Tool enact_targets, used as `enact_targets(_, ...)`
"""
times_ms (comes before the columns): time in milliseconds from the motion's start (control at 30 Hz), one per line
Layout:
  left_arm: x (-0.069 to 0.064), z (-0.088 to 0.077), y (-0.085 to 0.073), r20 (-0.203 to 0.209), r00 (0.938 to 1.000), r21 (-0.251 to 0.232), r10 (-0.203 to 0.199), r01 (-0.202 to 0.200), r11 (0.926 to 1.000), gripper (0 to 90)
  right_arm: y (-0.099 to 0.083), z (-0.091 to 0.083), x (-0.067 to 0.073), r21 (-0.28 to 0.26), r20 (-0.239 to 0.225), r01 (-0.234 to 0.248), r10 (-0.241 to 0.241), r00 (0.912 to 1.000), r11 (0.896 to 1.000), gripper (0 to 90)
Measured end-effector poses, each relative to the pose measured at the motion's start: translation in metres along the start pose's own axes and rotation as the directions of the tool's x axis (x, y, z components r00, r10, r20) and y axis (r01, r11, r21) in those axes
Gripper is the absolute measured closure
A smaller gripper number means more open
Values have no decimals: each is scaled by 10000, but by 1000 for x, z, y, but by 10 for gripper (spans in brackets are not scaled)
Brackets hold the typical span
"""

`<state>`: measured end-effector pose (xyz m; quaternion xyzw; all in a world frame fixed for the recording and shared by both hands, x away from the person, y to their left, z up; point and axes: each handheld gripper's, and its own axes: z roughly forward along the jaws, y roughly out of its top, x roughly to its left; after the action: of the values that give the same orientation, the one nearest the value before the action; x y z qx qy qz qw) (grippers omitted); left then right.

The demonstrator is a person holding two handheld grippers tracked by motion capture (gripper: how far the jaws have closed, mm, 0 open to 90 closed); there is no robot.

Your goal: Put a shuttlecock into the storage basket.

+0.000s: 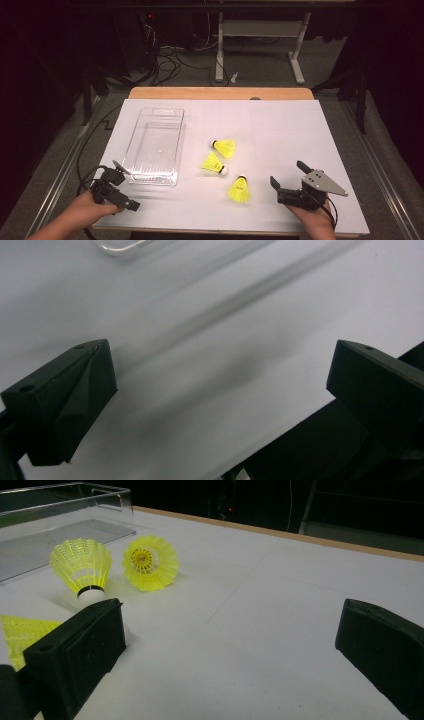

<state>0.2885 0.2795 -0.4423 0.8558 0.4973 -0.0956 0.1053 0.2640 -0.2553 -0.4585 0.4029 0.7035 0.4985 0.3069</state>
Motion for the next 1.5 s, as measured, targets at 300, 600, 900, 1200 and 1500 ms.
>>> enact_targets(300,-13,2,6,35,9993,386,371,-372,9986,8,0,0,0,18,21,2,-2,10000,10000,3)
enact_targets(600,-28,6,14,213,9971,595,732,-743,9955,9,1,2,1,7,44,-32,32,10000,10000,3)
enact_targets(900,-50,13,25,348,9924,856,1179,-1205,9890,9,2,2,3,18,-17,47,-47,10000,10000,3)
enact_targets(1200,-67,22,39,499,9874,991,1504,-1548,9830,9,2,2,4,-8,-19,38,-38,10000,10000,3)
enact_targets(1500,-83,24,46,616,9820,1100,1786,-1845,9766,9,2,2,4,-24,-26,56,-56,10000,10000,3)
